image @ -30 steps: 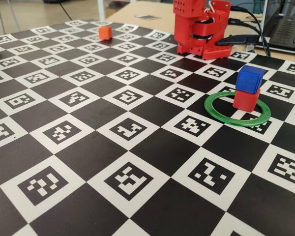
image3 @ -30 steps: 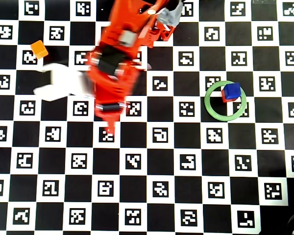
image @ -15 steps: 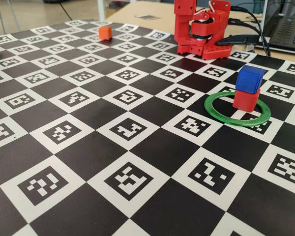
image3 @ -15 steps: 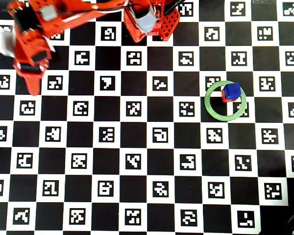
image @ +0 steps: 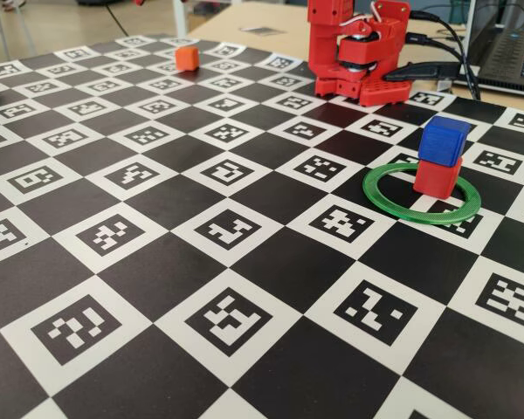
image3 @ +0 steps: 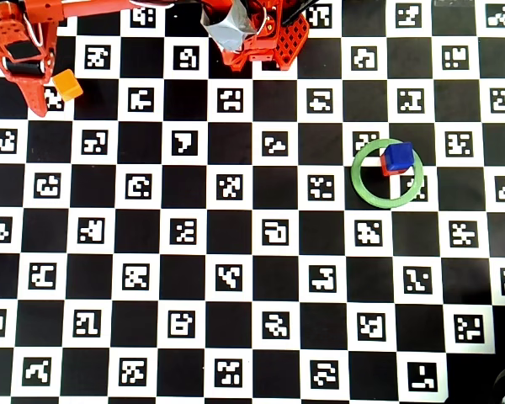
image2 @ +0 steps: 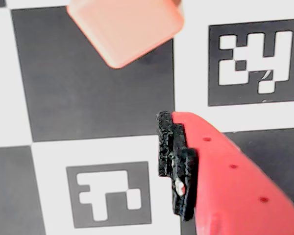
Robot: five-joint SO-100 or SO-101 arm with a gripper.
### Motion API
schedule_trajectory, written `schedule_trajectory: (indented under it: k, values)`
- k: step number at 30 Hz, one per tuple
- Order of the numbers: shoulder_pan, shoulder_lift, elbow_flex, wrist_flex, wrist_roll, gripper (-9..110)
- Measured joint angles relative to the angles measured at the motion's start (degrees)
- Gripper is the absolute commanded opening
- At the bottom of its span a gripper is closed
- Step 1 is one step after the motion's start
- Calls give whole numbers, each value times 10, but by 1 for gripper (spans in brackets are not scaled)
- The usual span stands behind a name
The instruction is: Grab the red cube then put it in the green circle then put the blue cube on top and finally the orange cube on top
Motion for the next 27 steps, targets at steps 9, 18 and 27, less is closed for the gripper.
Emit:
schedule_trajectory:
  k: [9, 18, 27]
  values:
    - [10, 0, 0, -9, -17, 40]
    - [10, 0, 22, -18, -38, 40]
    - [10, 0, 92, -67, -47, 41]
